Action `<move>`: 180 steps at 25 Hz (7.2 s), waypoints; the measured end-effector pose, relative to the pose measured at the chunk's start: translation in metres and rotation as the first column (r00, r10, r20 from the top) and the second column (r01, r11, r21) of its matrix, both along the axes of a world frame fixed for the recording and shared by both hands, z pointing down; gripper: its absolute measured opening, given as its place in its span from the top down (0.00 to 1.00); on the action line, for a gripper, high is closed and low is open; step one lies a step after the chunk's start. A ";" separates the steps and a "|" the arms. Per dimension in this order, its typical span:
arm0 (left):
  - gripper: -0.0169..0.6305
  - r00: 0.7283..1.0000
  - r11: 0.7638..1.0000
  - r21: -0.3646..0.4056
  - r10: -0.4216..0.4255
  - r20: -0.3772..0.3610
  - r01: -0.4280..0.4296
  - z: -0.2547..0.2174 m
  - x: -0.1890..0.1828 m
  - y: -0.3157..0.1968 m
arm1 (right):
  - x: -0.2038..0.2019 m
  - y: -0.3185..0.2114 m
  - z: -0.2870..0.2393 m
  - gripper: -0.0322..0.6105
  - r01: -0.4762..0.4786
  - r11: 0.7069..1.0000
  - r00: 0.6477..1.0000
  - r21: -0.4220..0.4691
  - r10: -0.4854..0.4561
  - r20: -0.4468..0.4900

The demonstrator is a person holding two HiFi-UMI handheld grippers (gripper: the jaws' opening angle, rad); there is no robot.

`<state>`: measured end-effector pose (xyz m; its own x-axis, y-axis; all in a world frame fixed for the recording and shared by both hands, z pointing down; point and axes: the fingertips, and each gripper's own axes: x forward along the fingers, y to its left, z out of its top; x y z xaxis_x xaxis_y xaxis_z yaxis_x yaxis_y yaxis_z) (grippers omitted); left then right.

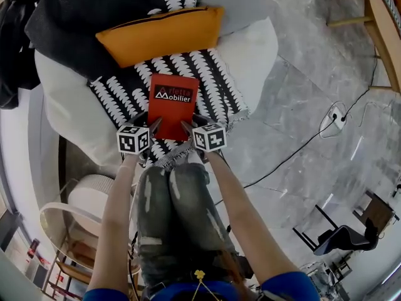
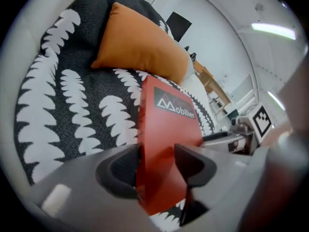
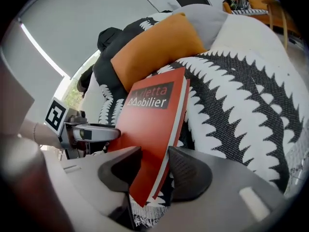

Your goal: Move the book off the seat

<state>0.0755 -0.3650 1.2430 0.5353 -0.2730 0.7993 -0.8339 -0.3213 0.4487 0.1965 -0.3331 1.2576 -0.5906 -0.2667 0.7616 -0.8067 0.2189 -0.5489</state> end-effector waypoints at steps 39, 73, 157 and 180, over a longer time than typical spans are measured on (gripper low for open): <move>0.70 0.972 0.931 0.281 -0.233 -0.039 0.234 -0.648 0.025 0.075 | 0.034 0.028 -0.652 0.70 0.266 0.935 0.953 0.236 -0.220 -0.207; 0.71 0.962 0.889 0.369 -0.264 -0.070 0.271 -0.730 0.035 0.131 | 0.043 0.080 -0.743 0.70 0.312 0.860 0.940 0.404 -0.217 -0.263; 0.71 0.225 0.202 0.249 -0.972 -0.067 0.947 -0.688 -0.416 0.697 | -0.491 0.543 -0.702 0.70 0.934 0.149 0.241 0.325 -0.934 -0.264; 0.71 0.139 0.109 0.255 -0.985 -0.101 0.961 -0.697 -0.414 0.735 | -0.499 0.577 -0.714 0.70 0.945 0.053 0.150 0.322 -0.947 -0.284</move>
